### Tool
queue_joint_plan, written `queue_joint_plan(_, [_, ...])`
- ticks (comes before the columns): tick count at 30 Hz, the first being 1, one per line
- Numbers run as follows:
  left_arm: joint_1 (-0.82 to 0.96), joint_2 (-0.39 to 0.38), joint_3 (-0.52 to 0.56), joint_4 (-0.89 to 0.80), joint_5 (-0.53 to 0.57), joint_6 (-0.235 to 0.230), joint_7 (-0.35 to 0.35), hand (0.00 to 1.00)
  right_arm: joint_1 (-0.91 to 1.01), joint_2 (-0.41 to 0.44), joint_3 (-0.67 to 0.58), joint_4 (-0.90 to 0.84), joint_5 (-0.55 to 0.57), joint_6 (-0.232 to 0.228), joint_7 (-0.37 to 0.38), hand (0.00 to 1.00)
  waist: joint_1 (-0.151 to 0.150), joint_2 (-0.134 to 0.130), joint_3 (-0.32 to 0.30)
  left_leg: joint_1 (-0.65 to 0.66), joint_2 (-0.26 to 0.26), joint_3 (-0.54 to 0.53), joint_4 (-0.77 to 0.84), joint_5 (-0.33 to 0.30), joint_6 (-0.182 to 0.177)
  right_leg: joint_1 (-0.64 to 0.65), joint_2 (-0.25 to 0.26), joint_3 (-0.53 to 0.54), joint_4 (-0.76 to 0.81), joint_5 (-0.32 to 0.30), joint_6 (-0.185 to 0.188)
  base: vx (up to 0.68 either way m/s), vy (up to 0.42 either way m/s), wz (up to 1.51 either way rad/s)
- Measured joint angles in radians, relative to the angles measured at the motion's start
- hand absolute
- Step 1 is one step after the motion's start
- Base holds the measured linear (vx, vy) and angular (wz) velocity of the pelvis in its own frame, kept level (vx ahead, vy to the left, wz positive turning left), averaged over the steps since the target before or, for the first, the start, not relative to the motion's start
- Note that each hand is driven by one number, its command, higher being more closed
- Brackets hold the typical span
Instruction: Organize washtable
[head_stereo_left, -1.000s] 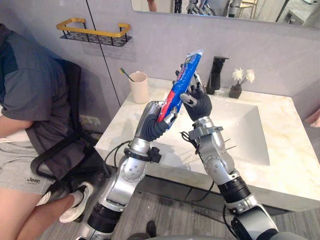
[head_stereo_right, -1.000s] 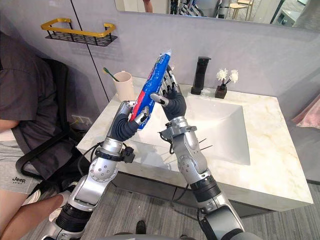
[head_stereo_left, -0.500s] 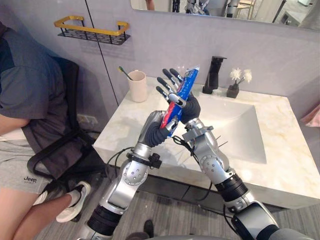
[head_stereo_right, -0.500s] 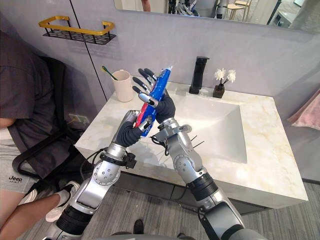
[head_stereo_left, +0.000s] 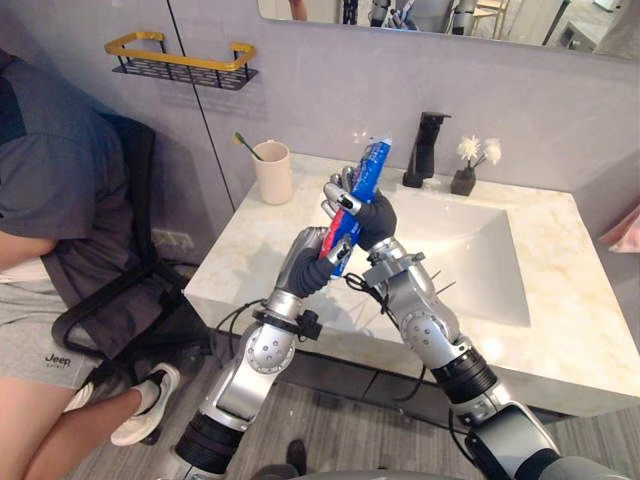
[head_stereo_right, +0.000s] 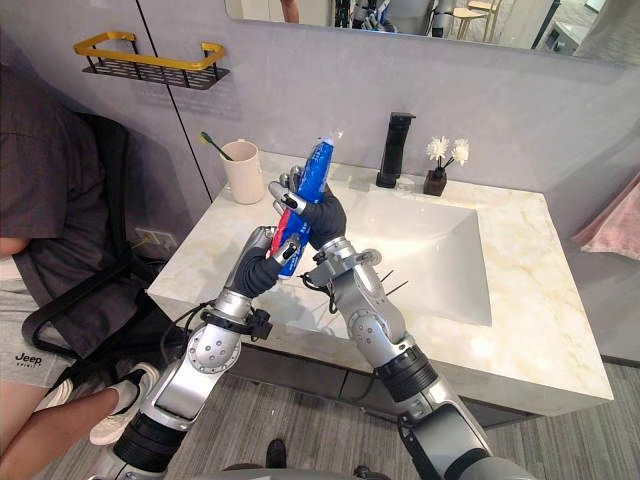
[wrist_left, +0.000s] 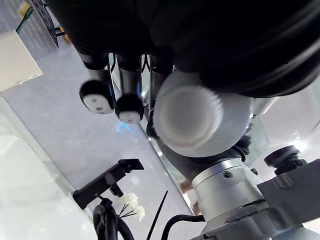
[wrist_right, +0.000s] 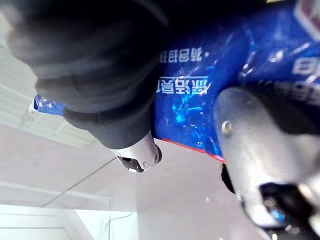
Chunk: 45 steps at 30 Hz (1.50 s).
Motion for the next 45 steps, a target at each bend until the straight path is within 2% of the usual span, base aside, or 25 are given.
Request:
queue_joint_plan(6, [0.035, -0.026, 0.077, -0.093, -0.001, -0.019, 0.016, 0.00, 0.036, 0.065, -0.104, -0.087, -0.052, -0.004, -0.001, 1.00, 0.000, 0.000, 0.000, -0.001, -0.003, -0.010, 0.004, 0.000, 0.000, 0.004, -0.002, -0.010, 0.000, 0.000, 0.000, 0.00, 0.000, 0.05])
queue_joint_plan(8, [0.059, -0.043, 0.145, -0.120, -0.008, -0.019, 0.041, 0.00, 0.058, 0.067, -0.143, -0.110, -0.069, -0.014, -0.002, 1.00, -0.001, 0.000, 0.000, -0.001, -0.006, -0.022, 0.002, 0.001, 0.000, 0.010, -0.004, -0.020, -0.001, -0.001, 0.001, 0.00, -0.004, 0.15])
queue_joint_plan(10, [0.091, -0.051, 0.257, -0.146, -0.013, -0.018, 0.071, 0.00, 0.105, 0.061, -0.213, -0.138, -0.071, -0.041, -0.003, 1.00, 0.000, 0.000, 0.000, 0.001, -0.010, -0.032, 0.000, 0.001, -0.001, 0.024, -0.010, -0.038, -0.007, -0.002, 0.002, -0.01, 0.001, 0.21])
queue_joint_plan(16, [0.208, -0.083, 0.459, -0.256, -0.065, -0.023, 0.118, 0.00, 0.181, 0.063, -0.317, -0.201, -0.096, -0.054, -0.007, 1.00, 0.002, 0.000, 0.000, 0.000, -0.015, -0.043, -0.001, -0.003, -0.006, 0.035, -0.012, -0.059, -0.016, -0.010, -0.007, -0.01, -0.007, 0.11])
queue_joint_plan(19, [0.279, -0.145, 0.590, -0.259, -0.153, -0.027, 0.150, 0.00, 0.220, 0.064, -0.346, -0.237, -0.112, -0.071, -0.007, 1.00, 0.004, 0.000, 0.000, -0.004, -0.016, -0.046, 0.000, -0.003, -0.006, 0.034, -0.012, -0.063, -0.017, -0.010, -0.007, 0.00, -0.010, 0.03])
queue_joint_plan(21, [0.308, -0.179, 0.640, -0.242, -0.204, -0.030, 0.169, 0.00, 0.241, 0.065, -0.379, -0.247, -0.122, -0.073, -0.008, 1.00, 0.007, 0.000, 0.000, -0.005, -0.017, -0.049, -0.001, -0.003, -0.006, 0.035, -0.012, -0.066, -0.017, -0.011, -0.007, 0.00, -0.014, 0.06])
queue_joint_plan(26, [0.348, -0.232, 0.748, -0.030, -0.301, -0.026, 0.175, 0.00, 0.292, 0.067, -0.458, -0.255, -0.153, -0.079, -0.016, 1.00, 0.027, 0.000, 0.000, -0.010, -0.017, -0.061, -0.001, -0.003, -0.006, 0.035, -0.014, -0.080, -0.017, -0.013, -0.008, 0.00, -0.014, 0.07])
queue_joint_plan(29, [0.373, -0.258, 0.785, 0.135, -0.402, -0.010, 0.167, 0.00, 0.313, 0.075, -0.514, -0.256, -0.192, -0.082, -0.039, 1.00, 0.027, -0.005, -0.003, -0.021, -0.019, -0.075, -0.001, -0.003, -0.007, 0.032, -0.014, -0.092, -0.018, -0.016, -0.007, 0.00, -0.015, 0.13])
queue_joint_plan(33, [0.404, -0.267, 0.797, 0.356, -0.478, 0.021, 0.106, 0.00, 0.327, 0.086, -0.562, -0.261, -0.253, -0.084, -0.074, 1.00, 0.028, -0.015, -0.008, -0.034, -0.020, -0.088, -0.001, -0.003, -0.008, 0.027, -0.014, -0.109, -0.020, -0.021, -0.007, 0.02, -0.022, 0.11])
queue_joint_plan(37, [0.412, -0.277, 0.795, 0.506, -0.480, 0.045, 0.039, 0.00, 0.326, 0.086, -0.581, -0.271, -0.329, -0.085, -0.110, 1.00, 0.032, -0.021, -0.011, -0.046, -0.020, -0.094, 0.000, -0.002, -0.006, 0.017, -0.014, -0.116, -0.017, -0.022, 0.000, 0.02, -0.020, 0.05])
queue_joint_plan(45, [0.411, -0.278, 0.752, 0.684, -0.478, 0.057, -0.026, 0.00, 0.261, 0.071, -0.625, -0.275, -0.447, -0.090, -0.205, 1.00, 0.034, -0.025, -0.011, -0.069, -0.019, -0.103, 0.000, 0.001, -0.004, -0.002, -0.012, -0.125, -0.015, -0.027, 0.004, 0.00, -0.009, 0.02])
